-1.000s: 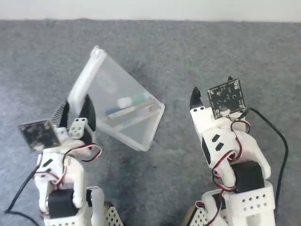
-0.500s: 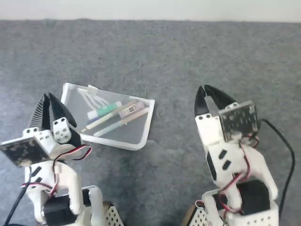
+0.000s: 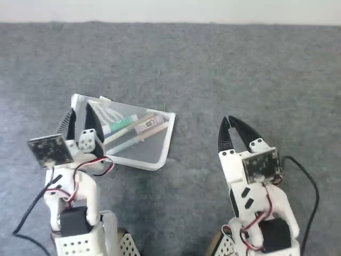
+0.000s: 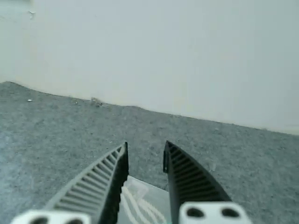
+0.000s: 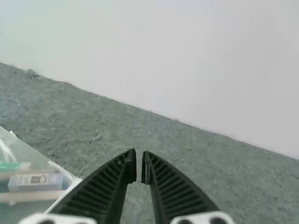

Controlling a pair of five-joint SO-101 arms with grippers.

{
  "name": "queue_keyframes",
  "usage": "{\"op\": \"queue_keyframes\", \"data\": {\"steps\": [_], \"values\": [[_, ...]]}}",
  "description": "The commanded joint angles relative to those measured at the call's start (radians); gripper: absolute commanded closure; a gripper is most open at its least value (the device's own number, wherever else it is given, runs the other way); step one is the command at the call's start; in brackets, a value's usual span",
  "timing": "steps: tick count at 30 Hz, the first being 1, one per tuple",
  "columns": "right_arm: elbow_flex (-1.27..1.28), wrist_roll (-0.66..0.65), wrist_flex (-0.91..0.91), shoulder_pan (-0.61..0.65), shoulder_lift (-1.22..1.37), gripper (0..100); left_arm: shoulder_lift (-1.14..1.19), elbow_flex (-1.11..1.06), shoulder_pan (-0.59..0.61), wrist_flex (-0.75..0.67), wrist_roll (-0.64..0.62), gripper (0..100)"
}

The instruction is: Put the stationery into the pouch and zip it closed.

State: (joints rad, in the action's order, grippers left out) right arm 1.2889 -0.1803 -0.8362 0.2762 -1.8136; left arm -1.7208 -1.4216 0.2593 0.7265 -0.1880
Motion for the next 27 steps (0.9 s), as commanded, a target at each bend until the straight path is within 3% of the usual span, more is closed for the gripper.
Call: {"op": "queue_keyframes", "data": {"steps": [1, 19, 27], "values": [[0.029, 0.012, 0.016, -0.007, 0.007, 97.8, -0.017, -0.002, -0.015, -0.012, -0.002, 88], [0.397, 0.012, 0.031, 0.001, -0.001, 98.1, -0.017, -0.196, -0.017, -0.017, 0.003, 88], [0.394, 0.012, -0.081, 0.001, -0.001, 98.2, -0.017, -0.22, -0.018, -0.017, 0.006, 88]]}}
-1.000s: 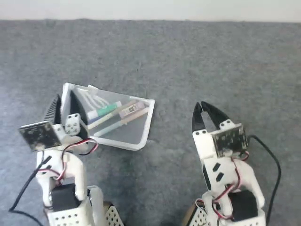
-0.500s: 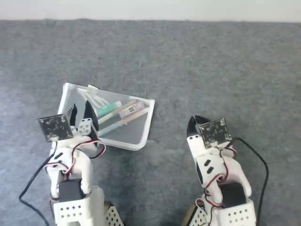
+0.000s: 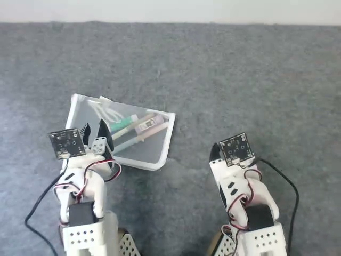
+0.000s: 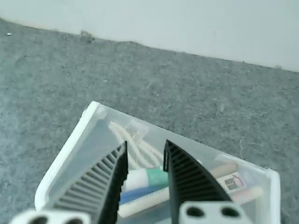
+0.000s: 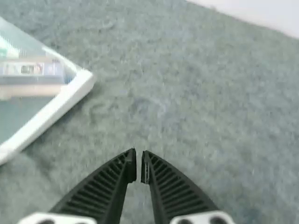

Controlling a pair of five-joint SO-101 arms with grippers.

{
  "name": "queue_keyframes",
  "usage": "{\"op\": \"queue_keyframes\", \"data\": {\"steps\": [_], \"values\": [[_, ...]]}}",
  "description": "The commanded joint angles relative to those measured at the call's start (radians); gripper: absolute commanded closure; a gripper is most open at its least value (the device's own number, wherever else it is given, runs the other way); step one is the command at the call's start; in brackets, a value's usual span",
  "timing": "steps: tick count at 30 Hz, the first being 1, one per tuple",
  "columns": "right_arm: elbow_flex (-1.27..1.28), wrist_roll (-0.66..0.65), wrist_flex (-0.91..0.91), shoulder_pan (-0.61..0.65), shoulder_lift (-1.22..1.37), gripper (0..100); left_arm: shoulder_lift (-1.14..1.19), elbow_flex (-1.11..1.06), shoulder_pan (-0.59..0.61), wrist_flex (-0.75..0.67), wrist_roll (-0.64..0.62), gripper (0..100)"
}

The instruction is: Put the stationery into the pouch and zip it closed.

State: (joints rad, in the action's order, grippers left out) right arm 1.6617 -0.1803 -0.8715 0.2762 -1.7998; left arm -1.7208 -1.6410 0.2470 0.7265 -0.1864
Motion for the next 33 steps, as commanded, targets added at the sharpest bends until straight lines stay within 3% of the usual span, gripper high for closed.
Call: {"op": "queue_keyframes", "data": {"steps": [1, 7, 15, 33], "values": [[0.021, 0.012, -0.07, -0.001, -0.015, 98.2, -0.017, -0.005, -0.015, -0.017, 0.005, 88], [0.021, 0.011, -0.275, -0.007, -0.015, 98.2, -0.014, -0.05, -0.11, 0.055, 0.005, 88], [0.021, 0.002, -0.437, -0.008, -0.015, 98.1, -0.012, -0.05, -0.112, 0.224, 0.005, 88], [0.021, 0.003, -0.437, -0.004, -0.015, 98.0, -0.017, -0.042, -0.077, 0.459, 0.0, 88]]}}
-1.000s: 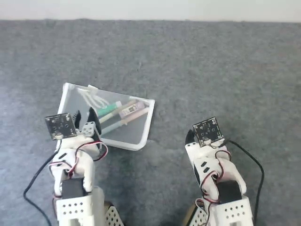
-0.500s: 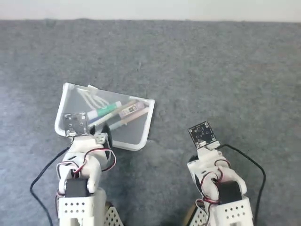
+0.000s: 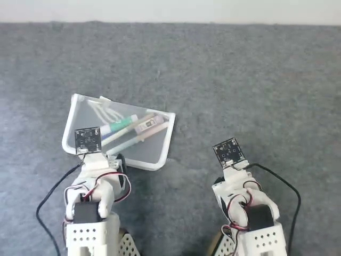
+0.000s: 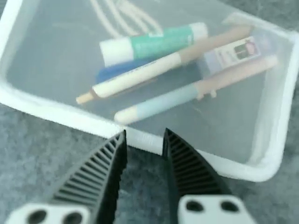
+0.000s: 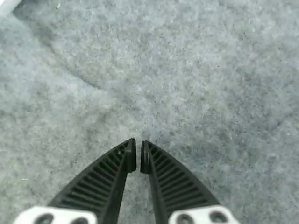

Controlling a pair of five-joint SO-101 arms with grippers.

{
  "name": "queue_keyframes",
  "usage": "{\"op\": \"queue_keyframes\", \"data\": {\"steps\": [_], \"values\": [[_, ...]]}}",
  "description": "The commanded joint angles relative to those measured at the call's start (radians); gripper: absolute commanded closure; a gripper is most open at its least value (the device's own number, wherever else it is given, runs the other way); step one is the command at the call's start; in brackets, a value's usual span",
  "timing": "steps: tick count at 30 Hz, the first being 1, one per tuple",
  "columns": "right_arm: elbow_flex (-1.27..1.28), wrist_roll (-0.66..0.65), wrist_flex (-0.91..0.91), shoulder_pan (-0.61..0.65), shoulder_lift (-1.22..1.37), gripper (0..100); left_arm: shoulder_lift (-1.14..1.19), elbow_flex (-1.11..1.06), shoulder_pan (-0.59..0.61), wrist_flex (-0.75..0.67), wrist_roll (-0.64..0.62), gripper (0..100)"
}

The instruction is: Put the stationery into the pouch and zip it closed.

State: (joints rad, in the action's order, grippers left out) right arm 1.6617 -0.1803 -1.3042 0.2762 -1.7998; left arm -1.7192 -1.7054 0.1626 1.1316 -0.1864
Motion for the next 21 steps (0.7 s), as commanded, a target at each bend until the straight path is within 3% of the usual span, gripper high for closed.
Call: {"op": "queue_keyframes", "data": {"steps": [1, 21], "values": [[0.021, 0.003, -0.004, -0.004, -0.015, 98.0, -0.018, 0.027, 0.008, 0.066, 0.0, 88], [0.021, 0.003, -0.004, -0.004, -0.015, 98.0, -0.018, 0.033, 0.008, 0.097, 0.003, 88]]}}
